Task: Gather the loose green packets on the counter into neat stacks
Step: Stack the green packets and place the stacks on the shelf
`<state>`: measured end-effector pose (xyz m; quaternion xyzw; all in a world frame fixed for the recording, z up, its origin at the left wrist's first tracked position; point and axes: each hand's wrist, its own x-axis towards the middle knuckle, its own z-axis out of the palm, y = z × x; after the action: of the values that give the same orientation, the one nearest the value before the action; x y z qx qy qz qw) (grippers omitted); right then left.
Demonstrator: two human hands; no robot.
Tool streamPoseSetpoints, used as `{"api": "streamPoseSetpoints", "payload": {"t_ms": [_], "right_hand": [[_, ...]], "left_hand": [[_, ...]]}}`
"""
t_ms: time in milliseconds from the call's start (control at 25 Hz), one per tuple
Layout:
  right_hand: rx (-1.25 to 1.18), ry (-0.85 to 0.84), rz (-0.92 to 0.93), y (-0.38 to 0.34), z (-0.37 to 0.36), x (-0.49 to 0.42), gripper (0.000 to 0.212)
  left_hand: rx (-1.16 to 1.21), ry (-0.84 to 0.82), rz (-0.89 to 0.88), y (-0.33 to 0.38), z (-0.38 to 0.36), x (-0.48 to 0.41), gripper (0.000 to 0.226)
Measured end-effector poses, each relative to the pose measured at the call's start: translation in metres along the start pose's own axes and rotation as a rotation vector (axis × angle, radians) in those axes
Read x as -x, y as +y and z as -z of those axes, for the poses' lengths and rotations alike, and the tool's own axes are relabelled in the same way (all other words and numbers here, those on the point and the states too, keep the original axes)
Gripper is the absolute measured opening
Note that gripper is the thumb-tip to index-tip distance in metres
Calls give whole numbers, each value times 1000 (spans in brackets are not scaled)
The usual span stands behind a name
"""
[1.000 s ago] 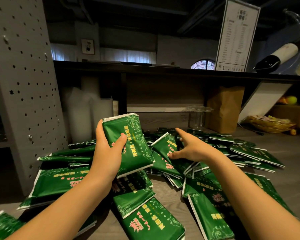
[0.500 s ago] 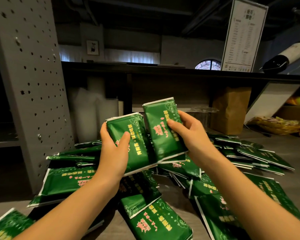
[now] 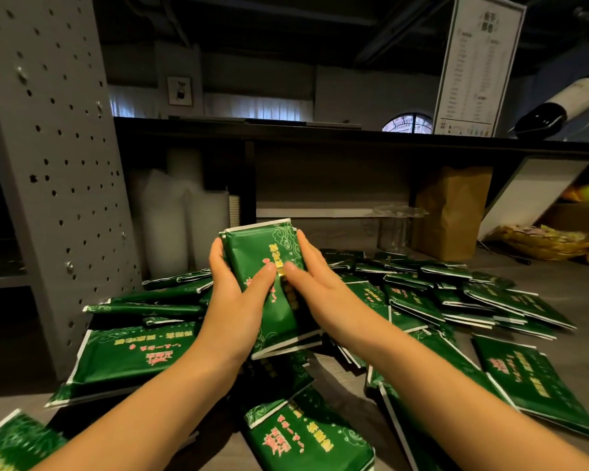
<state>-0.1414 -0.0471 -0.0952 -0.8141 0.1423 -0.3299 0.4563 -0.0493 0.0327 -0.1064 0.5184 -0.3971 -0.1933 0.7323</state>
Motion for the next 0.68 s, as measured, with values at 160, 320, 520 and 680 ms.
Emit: {"api": "streamPoseSetpoints", "payload": {"t_ms": [160, 320, 520, 680], "right_hand": [[442, 82, 9, 9, 41, -9, 43], [966, -224, -275, 32, 66, -12, 64], [881, -158, -330, 28, 69, -11, 56], [682, 107, -208, 24, 74, -14, 19]], "left_hand": [[-18, 34, 13, 0, 5, -3, 64], [8, 49, 44, 0, 8, -6, 57], [116, 76, 148, 4, 10, -7, 35], [130, 94, 176, 5, 10, -6, 36]]}}
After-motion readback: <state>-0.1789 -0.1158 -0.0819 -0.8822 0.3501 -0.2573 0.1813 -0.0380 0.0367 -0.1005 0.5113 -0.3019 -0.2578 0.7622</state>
